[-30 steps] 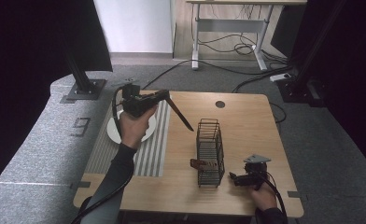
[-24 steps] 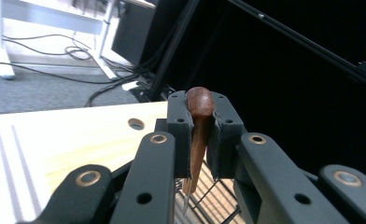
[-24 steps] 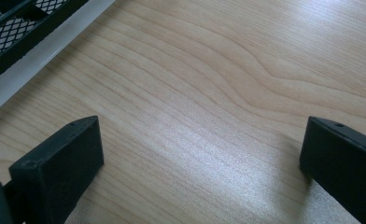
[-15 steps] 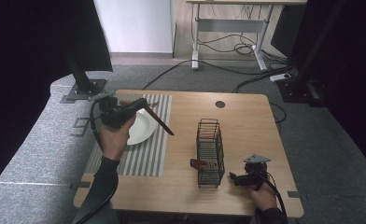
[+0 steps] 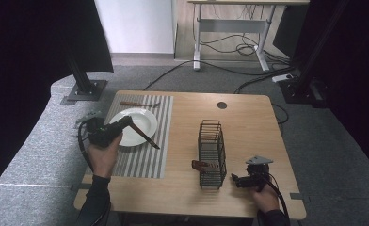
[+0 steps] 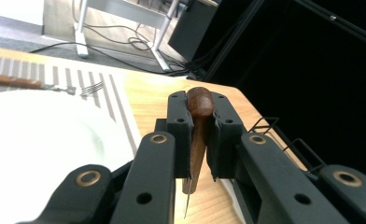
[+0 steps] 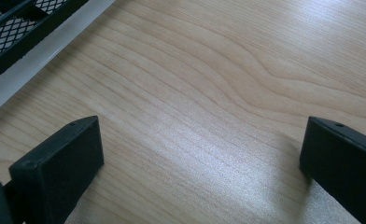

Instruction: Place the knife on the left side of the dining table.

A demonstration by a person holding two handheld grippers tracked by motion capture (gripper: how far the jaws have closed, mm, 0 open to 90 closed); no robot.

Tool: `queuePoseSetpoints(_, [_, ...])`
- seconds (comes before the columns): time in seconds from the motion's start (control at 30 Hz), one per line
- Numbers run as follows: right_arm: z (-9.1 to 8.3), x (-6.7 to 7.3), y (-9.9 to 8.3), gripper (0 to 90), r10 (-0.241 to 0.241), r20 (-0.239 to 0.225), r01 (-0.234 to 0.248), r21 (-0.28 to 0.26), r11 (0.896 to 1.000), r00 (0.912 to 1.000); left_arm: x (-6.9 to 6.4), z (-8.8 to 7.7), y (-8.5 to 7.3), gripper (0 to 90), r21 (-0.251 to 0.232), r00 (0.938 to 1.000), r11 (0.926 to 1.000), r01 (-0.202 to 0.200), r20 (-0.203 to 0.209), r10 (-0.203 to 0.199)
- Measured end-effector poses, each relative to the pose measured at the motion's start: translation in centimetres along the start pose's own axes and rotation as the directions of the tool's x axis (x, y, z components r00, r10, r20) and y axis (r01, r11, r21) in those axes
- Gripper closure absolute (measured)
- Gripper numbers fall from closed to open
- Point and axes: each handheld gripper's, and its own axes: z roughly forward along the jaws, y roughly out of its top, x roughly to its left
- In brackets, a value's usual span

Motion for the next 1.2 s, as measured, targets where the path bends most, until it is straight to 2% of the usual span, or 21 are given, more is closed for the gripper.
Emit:
queuePoseSetpoints(0.2, [0.0,0.0,0.0,0.0,0.0,0.0,0.0,0.0,1.0,1.0,1.2,-0.7,-2.3,80.5,0.006,0.9987,0.9996,0.028,-0.043,-0.028])
queuePoseSetpoints(0.37, [0.0,0.0,0.0,0.0,-0.001,-0.001,0.001,-0.001,1.0,1.0,1.8,-1.0,-3.3,80.5,0.004,0.9974,0.999,0.045,-0.057,-0.045])
queuePoseSetpoints(0.57, [0.0,0.0,0.0,0.0,-0.002,0.0,0.002,-0.001,1.0,1.0,2.9,-1.2,-4.8,80.4,0.012,0.9943,0.9985,0.054,-0.092,-0.053])
queuePoseSetpoints(0.63, [0.0,0.0,0.0,0.0,-0.002,0.0,0.002,-0.001,1.0,1.0,3.3,-1.3,-5.1,80.5,0.0,0.9939,0.9979,0.064,-0.09,-0.064])
queuePoseSetpoints(0.77, [0.0,0.0,0.0,0.0,-0.002,0.0,0.002,-0.001,1.0,1.0,3.8,-1.7,-5.5,79.6,-0.006,0.9934,0.9984,0.056,-0.099,-0.057])
queuePoseSetpoints(0.93, [0.0,0.0,0.0,0.0,-0.002,0.0,0.002,0.0,1.0,1.0,5.0,-2.3,-6.2,76.7,-0.015,0.9899,0.9986,0.051,-0.131,-0.053])
queuePoseSetpoints(1.0, [0.0,0.0,0.0,0.0,-0.002,0.0,0.002,-0.001,1.0,1.0,5.5,-2.5,-6.5,76.0,-0.017,0.988,0.9986,0.05,-0.145,-0.052])
queuePoseSetpoints(1.03, [0.0,0.0,0.0,0.0,-0.002,0.0,0.002,-0.001,1.0,1.0,6.0,-2.5,-6.8,73.9,-0.009,0.9843,0.9992,0.039,-0.172,-0.04])
queuePoseSetpoints(1.2, [0.0,0.0,0.0,0.0,-0.001,0.0,0.001,-0.001,1.0,1.0,6.8,-2.8,-7.4,71.8,-0.01,0.9826,0.999,0.044,-0.18,-0.045])
